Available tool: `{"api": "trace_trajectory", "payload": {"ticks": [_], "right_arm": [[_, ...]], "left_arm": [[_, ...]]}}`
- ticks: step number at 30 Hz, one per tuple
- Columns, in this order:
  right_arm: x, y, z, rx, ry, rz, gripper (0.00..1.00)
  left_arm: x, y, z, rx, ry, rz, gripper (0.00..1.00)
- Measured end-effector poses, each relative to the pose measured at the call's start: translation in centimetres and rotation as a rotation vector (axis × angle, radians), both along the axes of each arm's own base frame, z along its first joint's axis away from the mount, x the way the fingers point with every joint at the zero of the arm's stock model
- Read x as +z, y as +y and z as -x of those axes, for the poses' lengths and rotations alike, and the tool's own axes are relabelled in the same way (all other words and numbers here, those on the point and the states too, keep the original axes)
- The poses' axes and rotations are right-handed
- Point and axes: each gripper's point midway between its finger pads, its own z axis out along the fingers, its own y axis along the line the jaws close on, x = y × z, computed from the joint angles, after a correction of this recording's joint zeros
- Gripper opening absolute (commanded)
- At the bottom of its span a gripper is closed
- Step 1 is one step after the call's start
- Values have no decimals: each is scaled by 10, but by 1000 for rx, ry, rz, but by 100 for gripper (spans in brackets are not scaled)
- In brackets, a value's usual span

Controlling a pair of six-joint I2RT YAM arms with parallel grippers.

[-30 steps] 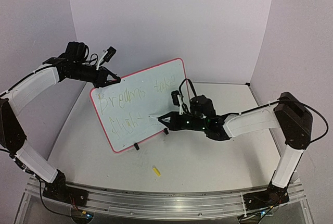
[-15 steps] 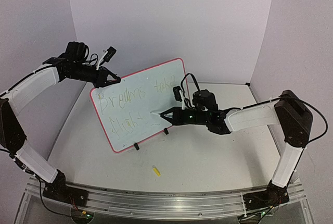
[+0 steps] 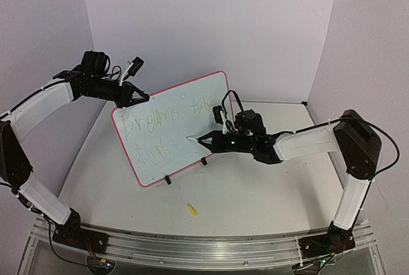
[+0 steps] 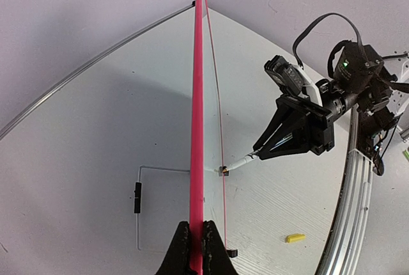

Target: Write a sentence on the whiteboard

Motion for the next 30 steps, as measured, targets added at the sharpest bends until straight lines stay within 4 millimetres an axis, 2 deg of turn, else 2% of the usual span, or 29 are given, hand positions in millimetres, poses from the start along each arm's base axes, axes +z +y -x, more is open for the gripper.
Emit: {"api": "trace_trajectory", "payload": {"ticks": [5,18,26,30], "right_arm": [[0,-5,-7,-25,-4,4,0],[-1,-7,-9,-39,4,1,0],[-20,-16,-5,-62,49,27,0],[-23,-18,-5,-67,55,31,0]], "left_arm": [[0,0,0,0,-1,-1,0],[0,-1,-2,1,-3,0,0],[0,-1,-2,1,-4,0,0],[0,-1,-2,1,-4,0,0]]}}
